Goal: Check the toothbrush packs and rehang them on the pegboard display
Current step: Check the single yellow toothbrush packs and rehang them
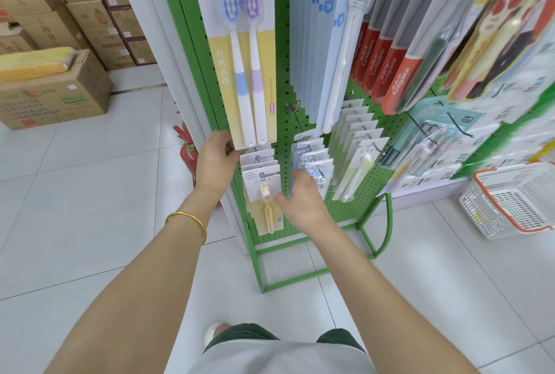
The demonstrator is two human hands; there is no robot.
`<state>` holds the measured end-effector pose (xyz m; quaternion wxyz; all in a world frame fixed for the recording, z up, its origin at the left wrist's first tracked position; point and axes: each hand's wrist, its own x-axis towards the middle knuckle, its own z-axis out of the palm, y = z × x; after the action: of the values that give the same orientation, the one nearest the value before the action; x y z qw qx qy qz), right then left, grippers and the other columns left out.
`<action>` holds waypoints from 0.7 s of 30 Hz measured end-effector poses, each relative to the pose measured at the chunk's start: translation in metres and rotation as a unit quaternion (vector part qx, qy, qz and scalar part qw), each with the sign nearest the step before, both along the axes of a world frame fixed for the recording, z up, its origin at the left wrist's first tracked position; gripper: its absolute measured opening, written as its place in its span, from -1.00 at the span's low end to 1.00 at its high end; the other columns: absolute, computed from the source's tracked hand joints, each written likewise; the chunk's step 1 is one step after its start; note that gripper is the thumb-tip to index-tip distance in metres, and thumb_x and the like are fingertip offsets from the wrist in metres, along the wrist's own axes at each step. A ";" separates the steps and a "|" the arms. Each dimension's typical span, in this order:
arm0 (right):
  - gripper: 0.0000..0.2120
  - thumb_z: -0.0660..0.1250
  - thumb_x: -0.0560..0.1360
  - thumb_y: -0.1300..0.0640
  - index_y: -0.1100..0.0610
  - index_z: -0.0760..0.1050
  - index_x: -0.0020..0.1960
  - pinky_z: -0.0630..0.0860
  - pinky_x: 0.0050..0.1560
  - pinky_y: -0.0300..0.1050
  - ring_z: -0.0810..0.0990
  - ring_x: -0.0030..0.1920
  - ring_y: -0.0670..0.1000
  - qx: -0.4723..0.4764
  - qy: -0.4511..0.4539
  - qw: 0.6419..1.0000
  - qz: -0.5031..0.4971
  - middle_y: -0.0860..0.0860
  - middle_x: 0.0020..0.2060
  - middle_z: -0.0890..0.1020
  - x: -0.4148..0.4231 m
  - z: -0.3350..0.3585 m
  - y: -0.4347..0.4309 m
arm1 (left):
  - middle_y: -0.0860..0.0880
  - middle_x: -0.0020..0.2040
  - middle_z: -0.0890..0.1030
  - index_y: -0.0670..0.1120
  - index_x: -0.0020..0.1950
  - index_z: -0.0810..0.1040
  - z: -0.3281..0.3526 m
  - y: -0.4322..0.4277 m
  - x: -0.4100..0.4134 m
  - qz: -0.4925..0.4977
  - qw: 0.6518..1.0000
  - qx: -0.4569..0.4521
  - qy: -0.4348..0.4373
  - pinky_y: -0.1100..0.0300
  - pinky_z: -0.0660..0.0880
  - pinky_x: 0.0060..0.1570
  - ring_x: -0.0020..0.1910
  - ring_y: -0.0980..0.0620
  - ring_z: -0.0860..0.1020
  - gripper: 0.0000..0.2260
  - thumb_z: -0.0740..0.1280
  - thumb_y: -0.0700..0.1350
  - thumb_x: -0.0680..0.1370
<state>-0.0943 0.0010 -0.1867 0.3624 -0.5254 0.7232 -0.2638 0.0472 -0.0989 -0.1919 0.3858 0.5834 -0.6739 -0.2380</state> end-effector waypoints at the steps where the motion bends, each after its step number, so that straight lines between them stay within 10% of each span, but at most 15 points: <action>1: -0.44 0.26 0.57 0.12 0.26 0.11 0.45 0.31 0.22 -0.12 0.35 0.32 0.12 0.001 0.000 1.000 0.001 0.15 0.39 0.25 0.000 0.000 0.000 | -0.04 -0.18 0.45 -0.11 -0.09 0.48 0.001 0.000 0.000 0.004 1.000 -0.002 0.014 0.33 0.37 -0.27 -0.26 0.02 0.39 -0.91 0.38 -0.21 0.52; 16: -0.46 0.24 0.58 0.12 0.26 0.11 0.46 0.36 0.20 -0.04 0.40 0.29 0.14 0.017 0.014 1.000 0.019 0.14 0.40 0.25 -0.003 -0.010 0.011 | 0.11 -0.23 0.47 -0.07 -0.16 0.42 -0.017 0.042 0.022 0.125 0.979 0.047 0.155 0.48 0.35 -0.29 -0.25 0.18 0.43 -0.87 0.26 -0.23 0.56; 21: -0.46 0.24 0.58 0.12 0.26 0.12 0.46 0.35 0.17 -0.09 0.40 0.28 0.13 0.027 0.014 0.999 0.034 0.15 0.37 0.29 -0.008 -0.022 0.023 | 0.13 -0.20 0.46 -0.12 -0.03 0.41 -0.035 0.070 0.030 0.199 0.963 0.071 0.169 0.20 0.38 -0.13 -0.18 0.05 0.44 -0.99 0.23 -0.20 0.58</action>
<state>-0.1019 0.0245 -0.2087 0.3753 -0.5437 0.7164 -0.2244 0.0775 -0.0293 -0.2264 0.4910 0.6828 -0.4507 -0.2992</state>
